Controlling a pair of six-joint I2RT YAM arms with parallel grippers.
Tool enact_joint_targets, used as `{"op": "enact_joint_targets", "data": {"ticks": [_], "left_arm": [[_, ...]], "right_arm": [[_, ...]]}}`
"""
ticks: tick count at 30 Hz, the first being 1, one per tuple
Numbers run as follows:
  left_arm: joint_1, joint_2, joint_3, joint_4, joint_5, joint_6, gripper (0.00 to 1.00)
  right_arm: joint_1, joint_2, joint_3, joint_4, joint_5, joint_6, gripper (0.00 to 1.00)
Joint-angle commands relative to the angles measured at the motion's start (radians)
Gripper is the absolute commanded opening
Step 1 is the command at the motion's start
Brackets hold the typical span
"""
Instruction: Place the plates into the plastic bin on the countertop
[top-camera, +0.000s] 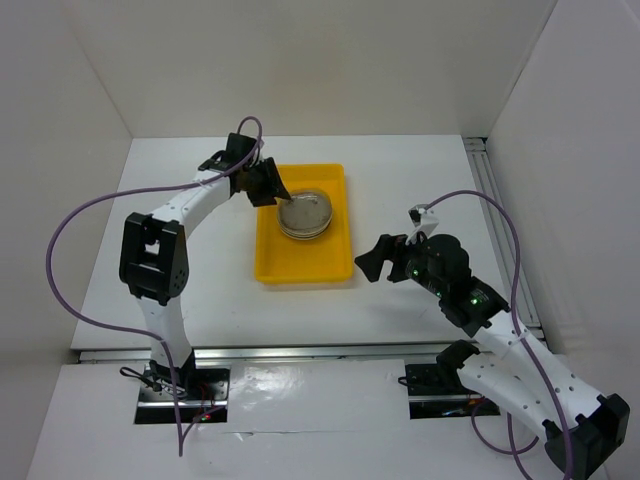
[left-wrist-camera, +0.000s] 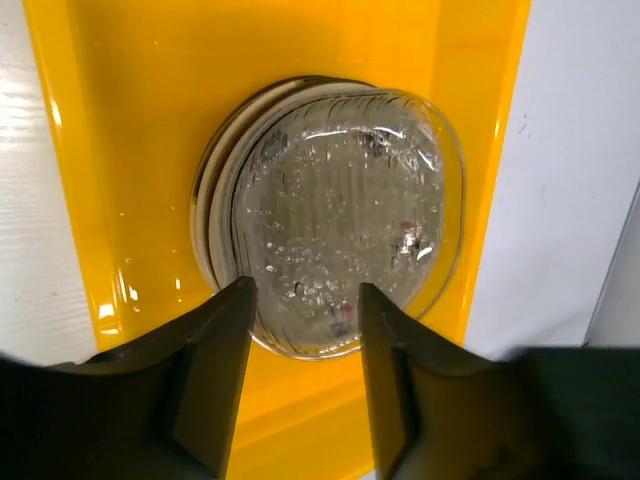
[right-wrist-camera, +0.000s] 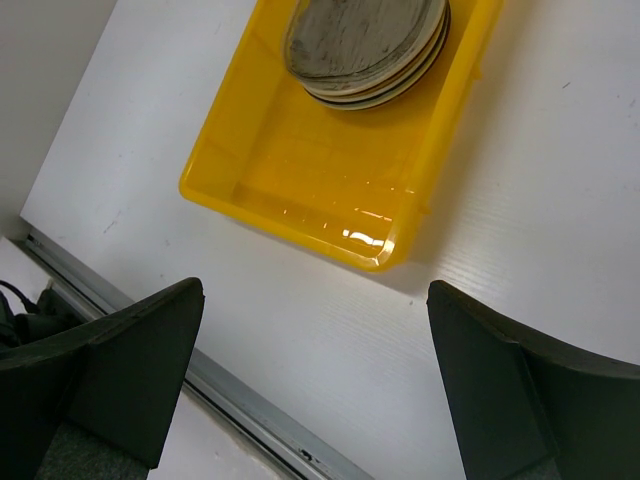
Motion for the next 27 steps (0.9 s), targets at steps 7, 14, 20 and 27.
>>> {"op": "enact_joint_targets", "data": {"ticks": [7, 14, 20, 27], "left_arm": [[-0.046, -0.28, 0.043, -0.035, -0.007, 0.008, 0.85], [-0.146, -0.725, -0.111, -0.097, -0.239, 0.068, 1.0], [-0.169, -1.036, -0.396, -0.209, -0.317, 0.111, 1.0], [-0.169, -1.328, -0.495, -0.441, -0.381, 0.157, 1.0]], "right_arm": [[0.017, -0.041, 0.014, -0.007, 0.012, -0.006, 1.0], [0.017, 0.0, 0.085, -0.094, 0.122, -0.015, 1.0], [0.026, 0.0, 0.231, -0.247, 0.246, -0.047, 1.0], [0.026, -0.08, 0.427, -0.476, 0.288, -0.09, 1.0]]}}
